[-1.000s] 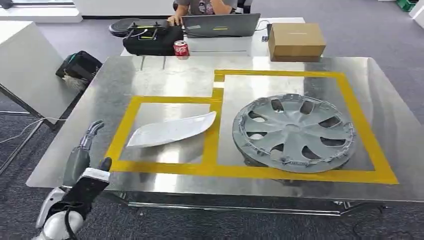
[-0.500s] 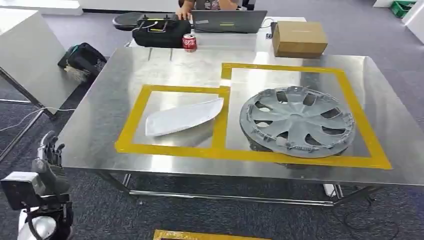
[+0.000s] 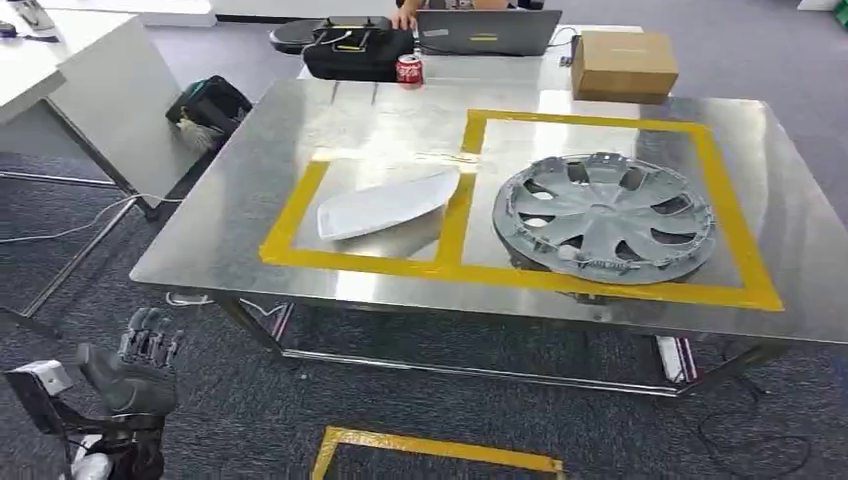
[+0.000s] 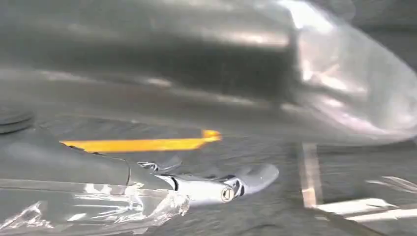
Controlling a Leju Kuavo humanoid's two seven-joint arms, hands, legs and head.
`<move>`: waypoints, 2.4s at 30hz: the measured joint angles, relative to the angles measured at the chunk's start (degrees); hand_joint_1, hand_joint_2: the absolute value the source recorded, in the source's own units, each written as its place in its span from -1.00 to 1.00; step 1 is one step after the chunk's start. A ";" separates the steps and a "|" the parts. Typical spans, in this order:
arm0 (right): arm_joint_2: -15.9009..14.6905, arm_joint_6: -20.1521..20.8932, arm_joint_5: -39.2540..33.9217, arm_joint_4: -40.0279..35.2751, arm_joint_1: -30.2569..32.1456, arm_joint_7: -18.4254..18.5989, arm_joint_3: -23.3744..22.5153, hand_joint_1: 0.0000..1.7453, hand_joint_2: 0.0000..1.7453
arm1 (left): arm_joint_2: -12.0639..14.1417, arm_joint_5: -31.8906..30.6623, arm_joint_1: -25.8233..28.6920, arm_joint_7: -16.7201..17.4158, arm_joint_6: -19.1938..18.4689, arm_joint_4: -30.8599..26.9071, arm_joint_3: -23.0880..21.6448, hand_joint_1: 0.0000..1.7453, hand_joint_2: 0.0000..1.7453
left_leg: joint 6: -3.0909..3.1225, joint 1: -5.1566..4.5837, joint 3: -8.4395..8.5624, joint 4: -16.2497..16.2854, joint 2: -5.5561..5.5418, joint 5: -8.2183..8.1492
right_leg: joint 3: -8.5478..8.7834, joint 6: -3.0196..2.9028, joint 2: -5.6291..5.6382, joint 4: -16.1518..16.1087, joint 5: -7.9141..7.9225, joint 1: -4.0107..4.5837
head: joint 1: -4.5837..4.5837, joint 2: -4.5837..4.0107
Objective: Take the parts from the cabinet and place them on the table.
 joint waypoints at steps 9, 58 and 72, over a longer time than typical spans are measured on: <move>0.00 1.91 -5.21 -7.66 -0.98 -0.22 1.99 -1.00 -1.00 | -0.13 -0.77 -2.33 -0.18 0.31 6.46 -1.27 -1.00 -1.00 | -2.26 1.39 10.65 -1.34 5.83 -2.46 | -7.19 1.72 -6.24 2.74 4.39 0.07 | -0.53 0.00; -16.98 -19.10 -14.13 -2.65 -0.45 -3.87 25.75 -1.00 -1.00 | 1.46 -1.68 -4.14 -4.55 0.11 12.42 -6.54 -1.00 -1.00 | 0.42 0.75 3.59 -2.50 -6.08 1.41 | -3.26 1.66 2.98 3.04 0.36 0.09 | -0.44 0.00; -17.94 -20.13 -15.16 -1.49 -0.66 -4.52 26.40 -1.00 -1.00 | 1.81 -2.14 -4.56 -4.72 0.37 12.44 -7.28 -1.00 -1.00 | 0.99 -0.37 4.93 -2.32 5.69 -0.10 | -2.78 1.55 -7.85 2.47 0.28 0.86 | -0.85 0.00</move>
